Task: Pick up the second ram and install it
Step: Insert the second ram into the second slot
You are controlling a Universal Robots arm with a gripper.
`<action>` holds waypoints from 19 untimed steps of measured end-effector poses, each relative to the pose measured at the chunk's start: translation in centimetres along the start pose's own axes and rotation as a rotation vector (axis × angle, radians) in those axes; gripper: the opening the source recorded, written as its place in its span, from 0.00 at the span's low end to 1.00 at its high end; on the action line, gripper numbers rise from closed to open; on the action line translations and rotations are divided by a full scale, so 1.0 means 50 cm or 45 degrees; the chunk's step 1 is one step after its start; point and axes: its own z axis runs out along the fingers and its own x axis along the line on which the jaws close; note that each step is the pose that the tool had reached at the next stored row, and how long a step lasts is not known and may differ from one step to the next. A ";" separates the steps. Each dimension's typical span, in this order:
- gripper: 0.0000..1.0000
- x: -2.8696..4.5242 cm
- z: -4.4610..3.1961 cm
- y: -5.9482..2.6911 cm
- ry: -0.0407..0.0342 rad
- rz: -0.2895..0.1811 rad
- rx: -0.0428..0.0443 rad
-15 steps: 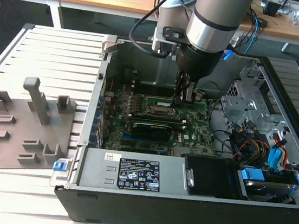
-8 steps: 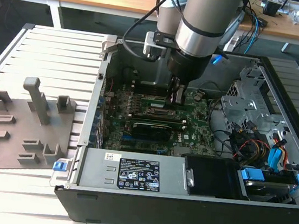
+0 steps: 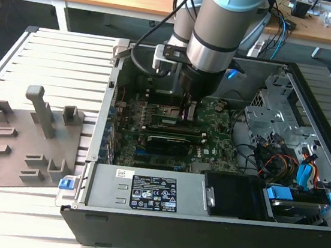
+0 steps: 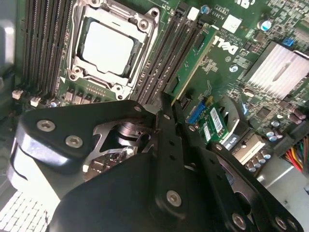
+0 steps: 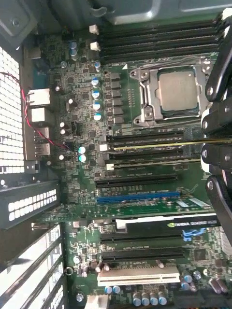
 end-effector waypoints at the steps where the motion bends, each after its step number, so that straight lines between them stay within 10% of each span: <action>1: 0.14 0.000 0.005 0.002 -0.0001 0.000 0.000; 19: 0.14 -0.011 0.061 0.008 0.0005 -0.005 0.000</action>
